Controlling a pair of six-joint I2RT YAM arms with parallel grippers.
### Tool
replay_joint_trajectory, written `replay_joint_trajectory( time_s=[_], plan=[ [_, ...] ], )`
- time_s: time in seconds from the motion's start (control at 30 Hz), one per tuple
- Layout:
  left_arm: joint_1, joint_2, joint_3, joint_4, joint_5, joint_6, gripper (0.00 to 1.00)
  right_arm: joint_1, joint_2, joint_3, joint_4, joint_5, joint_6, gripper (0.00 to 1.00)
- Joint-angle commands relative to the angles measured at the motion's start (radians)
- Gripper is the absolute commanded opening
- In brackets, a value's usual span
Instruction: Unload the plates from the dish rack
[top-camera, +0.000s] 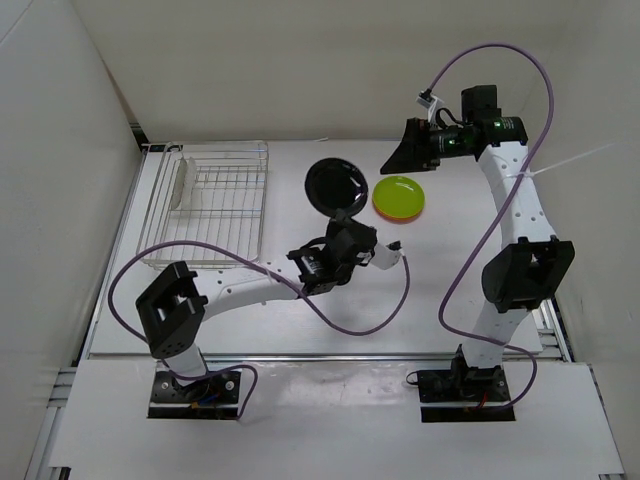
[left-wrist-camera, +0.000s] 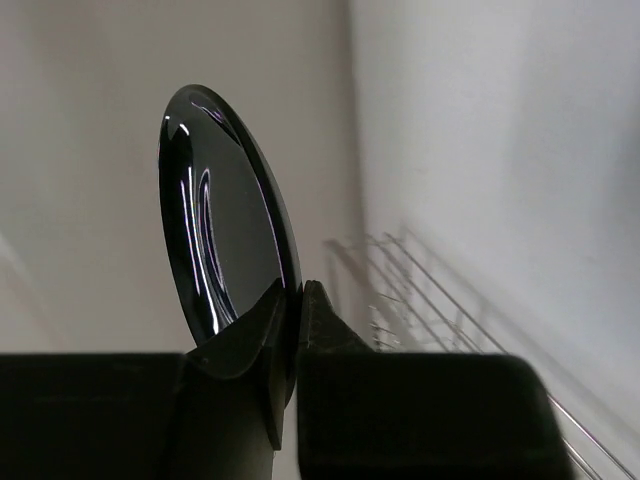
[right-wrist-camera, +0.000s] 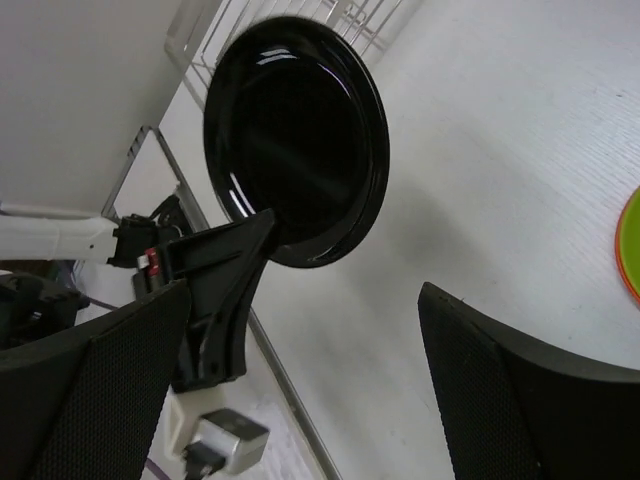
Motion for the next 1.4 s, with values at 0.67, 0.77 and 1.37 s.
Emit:
replay_joint_trajectory(
  time_s=[0.67, 0.77, 1.37],
  plan=[
    [-0.116, -0.022, 0.056, 0.301, -0.118, 0.146, 0.11, 0.038, -0.019, -0.026, 0.011, -0.028, 0.007, 0.33],
    [-0.116, -0.013, 0.056, 0.313, -0.118, 0.156, 0.11, 0.038, -0.029, -0.037, 0.011, -0.028, 0.007, 0.38],
    [-0.073, 0.064, 0.307, -0.337, -0.033, -0.304, 0.99, 0.037, -0.024, -0.055, 0.146, 0.296, 0.156, 0.00]
  ],
)
